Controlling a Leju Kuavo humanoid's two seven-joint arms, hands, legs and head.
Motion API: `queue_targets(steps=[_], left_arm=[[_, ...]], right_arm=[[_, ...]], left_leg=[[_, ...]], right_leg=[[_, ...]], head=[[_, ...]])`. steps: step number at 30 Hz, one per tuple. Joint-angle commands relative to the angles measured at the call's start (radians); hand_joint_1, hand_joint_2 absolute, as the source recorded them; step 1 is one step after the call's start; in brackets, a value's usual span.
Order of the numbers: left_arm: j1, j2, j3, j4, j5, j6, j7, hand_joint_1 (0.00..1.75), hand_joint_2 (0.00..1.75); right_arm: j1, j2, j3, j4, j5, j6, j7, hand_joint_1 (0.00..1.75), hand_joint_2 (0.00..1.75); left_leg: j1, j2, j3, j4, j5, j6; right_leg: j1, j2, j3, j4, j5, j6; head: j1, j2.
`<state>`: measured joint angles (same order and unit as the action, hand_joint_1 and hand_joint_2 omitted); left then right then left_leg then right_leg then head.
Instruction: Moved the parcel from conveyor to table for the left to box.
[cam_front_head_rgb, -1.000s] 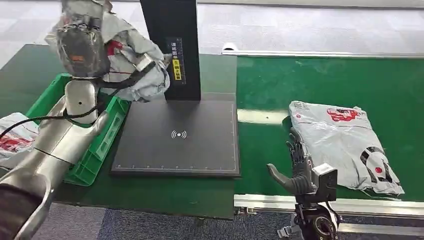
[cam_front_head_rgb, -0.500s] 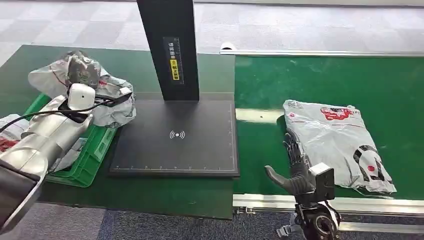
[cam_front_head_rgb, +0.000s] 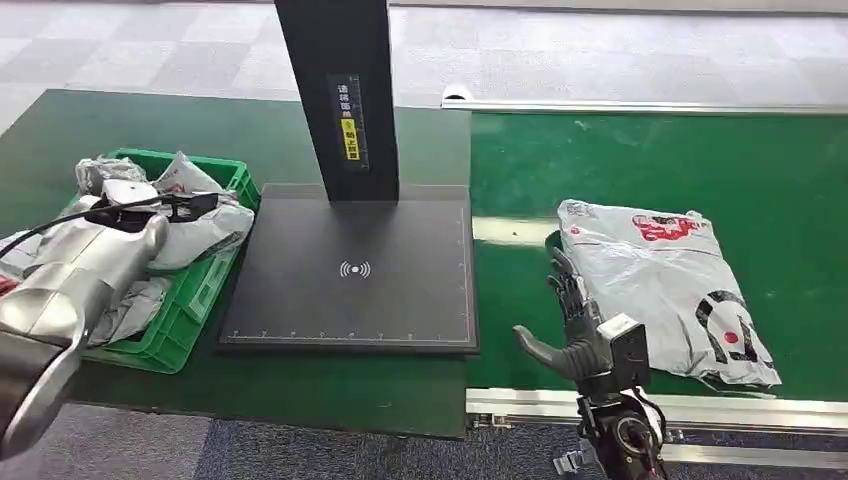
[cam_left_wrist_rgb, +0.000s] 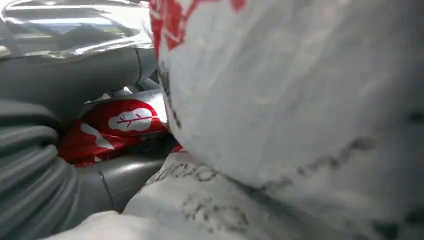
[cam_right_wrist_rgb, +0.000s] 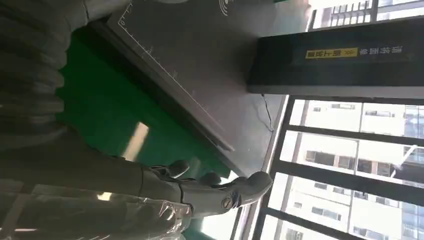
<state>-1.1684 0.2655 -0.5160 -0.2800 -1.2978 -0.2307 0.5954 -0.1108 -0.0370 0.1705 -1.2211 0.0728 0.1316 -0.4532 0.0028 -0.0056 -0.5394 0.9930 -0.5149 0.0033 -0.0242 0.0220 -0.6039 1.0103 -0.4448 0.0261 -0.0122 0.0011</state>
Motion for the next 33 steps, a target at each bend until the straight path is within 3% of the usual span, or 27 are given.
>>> queue_targets(steps=[1, 2, 3, 6, 7, 19, 22, 25, 27, 28, 31, 32, 33], left_arm=[[-0.051, 0.009, 0.187, 0.076, 0.083, -0.033, 0.047, 1.75, 1.75], [-0.044, 0.008, 0.221, 0.075, 0.109, -0.036, 0.044, 1.75, 1.75], [-0.038, 0.006, 0.234, 0.072, 0.117, -0.031, 0.039, 0.33, 1.75], [-0.033, 0.003, 0.233, 0.072, 0.116, -0.027, 0.041, 0.33, 1.75], [-0.028, 0.0, 0.226, 0.063, 0.107, -0.016, 0.03, 0.0, 1.75], [-0.012, -0.018, 0.251, 0.06, 0.115, 0.024, 0.006, 0.0, 1.75], [-0.008, -0.024, 0.338, 0.051, 0.171, 0.096, 0.006, 0.0, 1.75], [-0.014, -0.041, 0.383, 0.04, 0.185, 0.162, -0.046, 0.0, 1.75], [-0.007, -0.07, 0.446, 0.013, 0.226, 0.311, -0.191, 0.0, 1.75], [-0.004, -0.071, 0.43, 0.004, 0.208, 0.349, -0.219, 0.0, 0.0], [0.008, -0.091, 0.535, -0.026, 0.31, 0.527, -0.431, 0.0, 0.0], [0.027, -0.101, 0.61, -0.075, 0.407, 0.628, -0.652, 0.0, 0.0], [0.033, -0.095, 0.607, -0.069, 0.407, 0.675, -0.714, 0.0, 0.0]], right_arm=[[-0.01, 0.027, 0.008, 0.058, 0.014, 0.0, 0.014, 0.0, 1.75], [-0.005, 0.027, 0.005, 0.055, 0.017, 0.0, 0.015, 0.0, 1.75], [-0.003, 0.027, 0.003, 0.054, 0.018, -0.001, 0.016, 0.0, 1.75], [-0.002, 0.026, 0.003, 0.053, 0.018, -0.001, 0.016, 0.0, 1.75], [0.001, 0.027, 0.001, 0.047, 0.019, -0.001, 0.017, 0.0, 1.75], [0.014, 0.03, -0.005, 0.028, 0.024, 0.0, 0.024, 0.0, 1.75], [0.012, 0.032, -0.006, 0.018, 0.028, 0.007, 0.037, 0.0, 1.75], [0.012, 0.024, -0.006, 0.006, 0.028, 0.006, 0.045, 0.0, 1.75], [0.031, 0.015, -0.013, -0.026, 0.017, 0.003, 0.051, 0.0, 1.75], [0.035, 0.013, -0.014, -0.031, 0.016, 0.003, 0.052, 0.0, 1.75], [0.038, 0.012, -0.013, -0.039, 0.013, 0.001, 0.055, 0.0, 1.75], [0.031, 0.013, -0.008, -0.033, 0.011, 0.0, 0.054, 0.0, 1.75], [0.026, 0.013, -0.006, -0.028, 0.009, -0.001, 0.053, 0.0, 1.75]], left_leg=[[0.001, 0.002, 0.003, -0.002, 0.0, -0.002], [0.001, 0.002, 0.002, -0.001, 0.0, -0.001], [0.001, 0.002, 0.001, -0.001, 0.0, -0.001], [0.001, 0.001, 0.002, -0.001, 0.0, -0.001], [0.0, 0.001, 0.003, -0.003, 0.0, -0.001], [0.0, 0.0, 0.002, -0.002, 0.0, -0.001], [0.0, 0.0, 0.002, -0.002, 0.0, -0.001], [0.0, -0.001, 0.003, -0.003, 0.0, -0.001], [0.0, -0.002, 0.0, -0.001, 0.0, -0.001], [0.0, -0.003, 0.002, -0.002, 0.001, -0.001], [0.0, -0.005, 0.001, -0.001, 0.001, -0.001], [-0.001, -0.005, 0.003, -0.003, 0.001, -0.001], [0.0, -0.002, 0.002, -0.001, 0.0, -0.001]], right_leg=[[0.001, 0.0, 0.002, -0.002, 0.0, -0.003], [0.001, 0.0, 0.001, -0.001, 0.0, -0.002], [0.001, 0.0, 0.001, -0.001, 0.0, -0.002], [0.001, -0.001, 0.002, -0.001, 0.0, -0.002], [0.001, -0.001, 0.003, -0.002, 0.0, -0.002], [0.0, -0.002, 0.002, -0.001, 0.0, -0.002], [0.0, -0.002, 0.002, -0.001, 0.0, -0.002], [0.0, -0.003, 0.003, -0.002, 0.0, -0.003], [0.0, -0.003, 0.001, -0.001, 0.0, -0.001], [0.0, -0.005, 0.003, -0.002, -0.001, -0.002], [0.0, -0.006, 0.002, -0.001, -0.001, -0.002], [0.0, -0.007, 0.004, -0.003, -0.001, -0.003], [0.0, -0.004, 0.003, -0.002, 0.0, -0.002]], head=[[0.0, 0.0], [0.0, 0.0], [0.0, 0.0], [0.0, 0.0], [0.0, 0.0], [0.0, 0.0], [0.0, 0.0], [0.0, 0.0], [0.001, 0.0], [0.0, 0.0], [0.001, 0.0], [0.001, 0.0], [0.0, 0.0]])
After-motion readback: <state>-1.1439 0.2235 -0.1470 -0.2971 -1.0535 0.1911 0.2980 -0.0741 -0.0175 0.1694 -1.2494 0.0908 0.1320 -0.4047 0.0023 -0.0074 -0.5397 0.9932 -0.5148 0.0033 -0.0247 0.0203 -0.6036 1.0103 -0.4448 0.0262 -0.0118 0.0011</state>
